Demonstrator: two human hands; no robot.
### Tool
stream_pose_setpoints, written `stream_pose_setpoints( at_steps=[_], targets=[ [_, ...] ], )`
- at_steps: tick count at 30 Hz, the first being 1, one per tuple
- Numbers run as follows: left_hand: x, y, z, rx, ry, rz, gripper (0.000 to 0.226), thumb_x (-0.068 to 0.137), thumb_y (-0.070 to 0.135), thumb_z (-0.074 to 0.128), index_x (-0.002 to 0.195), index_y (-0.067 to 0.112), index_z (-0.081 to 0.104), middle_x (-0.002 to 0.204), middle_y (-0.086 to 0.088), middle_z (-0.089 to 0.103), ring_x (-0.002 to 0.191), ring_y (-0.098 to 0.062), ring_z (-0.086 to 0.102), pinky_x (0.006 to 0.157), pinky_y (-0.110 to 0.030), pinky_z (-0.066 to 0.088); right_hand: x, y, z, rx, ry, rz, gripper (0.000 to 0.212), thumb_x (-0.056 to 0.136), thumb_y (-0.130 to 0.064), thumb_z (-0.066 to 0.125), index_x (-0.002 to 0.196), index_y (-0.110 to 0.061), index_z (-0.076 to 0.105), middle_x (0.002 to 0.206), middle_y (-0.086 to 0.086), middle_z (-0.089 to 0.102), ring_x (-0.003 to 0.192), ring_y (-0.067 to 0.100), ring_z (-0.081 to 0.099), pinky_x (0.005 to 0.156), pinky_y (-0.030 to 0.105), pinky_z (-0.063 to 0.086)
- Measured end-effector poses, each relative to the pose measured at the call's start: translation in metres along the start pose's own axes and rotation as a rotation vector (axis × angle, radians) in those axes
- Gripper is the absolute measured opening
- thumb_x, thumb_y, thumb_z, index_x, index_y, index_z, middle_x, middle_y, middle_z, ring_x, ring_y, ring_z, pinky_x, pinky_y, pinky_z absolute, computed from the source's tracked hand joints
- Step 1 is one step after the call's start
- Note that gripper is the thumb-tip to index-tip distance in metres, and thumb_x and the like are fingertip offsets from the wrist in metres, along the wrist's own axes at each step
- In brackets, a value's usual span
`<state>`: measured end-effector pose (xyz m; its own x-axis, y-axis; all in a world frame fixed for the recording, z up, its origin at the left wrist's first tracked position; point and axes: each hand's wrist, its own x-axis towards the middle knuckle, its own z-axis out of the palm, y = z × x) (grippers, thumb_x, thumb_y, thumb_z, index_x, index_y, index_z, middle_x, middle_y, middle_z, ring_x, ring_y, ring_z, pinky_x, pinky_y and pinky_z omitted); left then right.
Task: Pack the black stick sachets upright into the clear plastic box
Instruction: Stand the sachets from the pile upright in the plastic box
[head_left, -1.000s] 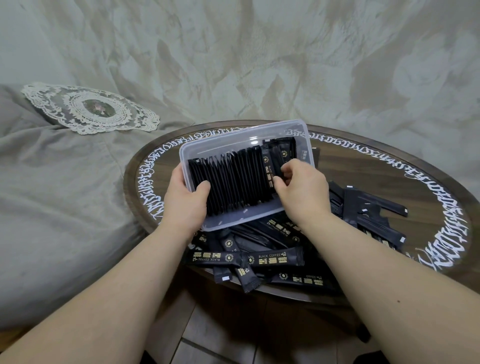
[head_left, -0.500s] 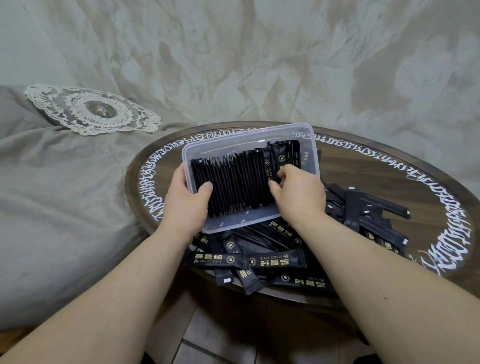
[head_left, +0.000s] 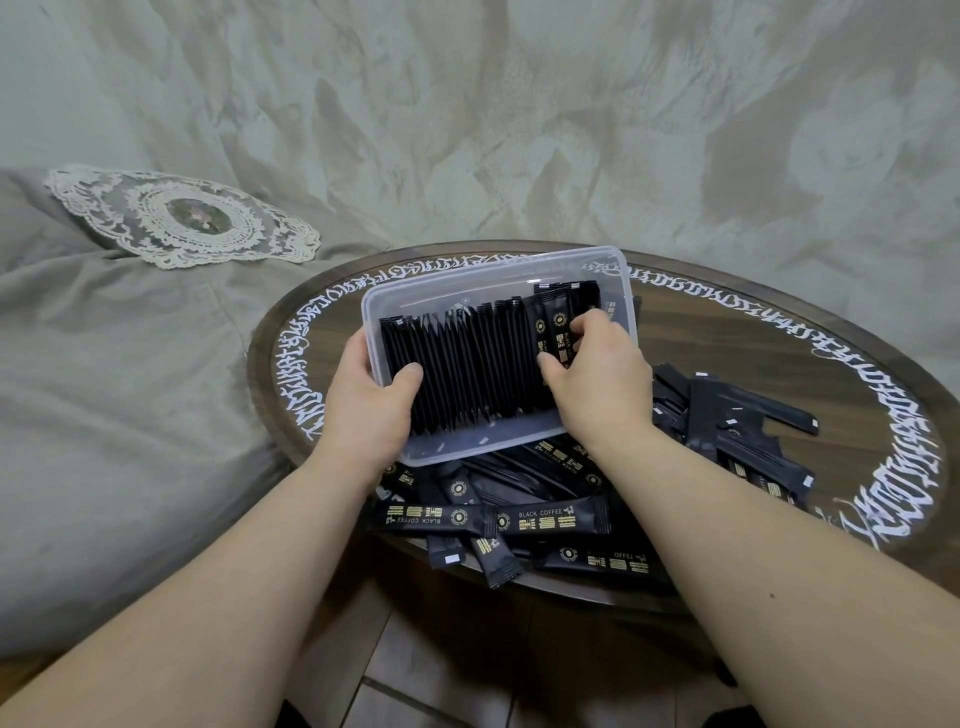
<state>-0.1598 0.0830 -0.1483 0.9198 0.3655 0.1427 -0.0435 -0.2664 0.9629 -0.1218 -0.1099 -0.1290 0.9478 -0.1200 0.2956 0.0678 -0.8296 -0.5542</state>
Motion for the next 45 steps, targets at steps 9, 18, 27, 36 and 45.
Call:
stream_pose_setpoints(
  at_steps=[9, 18, 27, 36, 45],
  targets=[
    [-0.0022, 0.0021, -0.0010, -0.004, -0.002, 0.005, 0.049, 0.088, 0.014, 0.059, 0.133, 0.029, 0.048, 0.115, 0.011, 0.064, 0.106, -0.007, 0.060, 0.099, -0.038, 0.048, -0.0006, -0.0030, -0.0009, -0.107, -0.042, 0.007, 0.047, 0.089, -0.041, 0.060, 0.124, -0.014, 0.045, 0.123, 0.007, 0.049, 0.109, 0.032, 0.054, 0.083, 0.038, 0.044],
    [-0.0019, -0.0002, -0.0023, -0.001, 0.002, 0.017, 0.046, 0.089, 0.013, 0.060, 0.129, 0.032, 0.048, 0.115, 0.016, 0.063, 0.107, -0.005, 0.059, 0.098, -0.032, 0.046, -0.0032, -0.0044, -0.0019, -0.137, -0.062, -0.016, 0.049, 0.088, -0.046, 0.059, 0.124, -0.015, 0.046, 0.121, 0.006, 0.051, 0.108, 0.031, 0.054, 0.079, 0.037, 0.043],
    [-0.0035, 0.0027, -0.0020, -0.007, 0.012, 0.025, 0.047, 0.090, 0.012, 0.059, 0.130, 0.033, 0.048, 0.113, 0.018, 0.062, 0.104, 0.002, 0.058, 0.092, -0.024, 0.044, -0.0058, -0.0042, 0.0024, -0.196, -0.063, -0.054, 0.056, 0.091, -0.037, 0.057, 0.138, -0.021, 0.031, 0.133, 0.006, 0.044, 0.108, 0.034, 0.055, 0.073, 0.035, 0.038],
    [-0.0013, 0.0007, -0.0034, -0.018, -0.010, 0.014, 0.047, 0.078, 0.027, 0.060, 0.121, 0.041, 0.049, 0.114, 0.014, 0.064, 0.107, -0.006, 0.061, 0.100, -0.039, 0.047, -0.0056, -0.0068, 0.0018, -0.236, -0.029, -0.092, 0.039, 0.092, -0.039, 0.055, 0.125, -0.017, 0.049, 0.124, 0.004, 0.048, 0.110, 0.025, 0.050, 0.071, 0.031, 0.032],
    [-0.0009, 0.0000, -0.0039, -0.015, -0.010, 0.030, 0.046, 0.089, 0.014, 0.060, 0.128, 0.034, 0.048, 0.114, 0.020, 0.061, 0.107, -0.001, 0.058, 0.098, -0.030, 0.045, -0.0019, -0.0035, 0.0034, -0.043, -0.032, -0.042, 0.027, 0.092, -0.034, 0.058, 0.112, -0.018, 0.050, 0.112, 0.003, 0.056, 0.095, 0.028, 0.056, 0.072, 0.032, 0.038]
  ],
)
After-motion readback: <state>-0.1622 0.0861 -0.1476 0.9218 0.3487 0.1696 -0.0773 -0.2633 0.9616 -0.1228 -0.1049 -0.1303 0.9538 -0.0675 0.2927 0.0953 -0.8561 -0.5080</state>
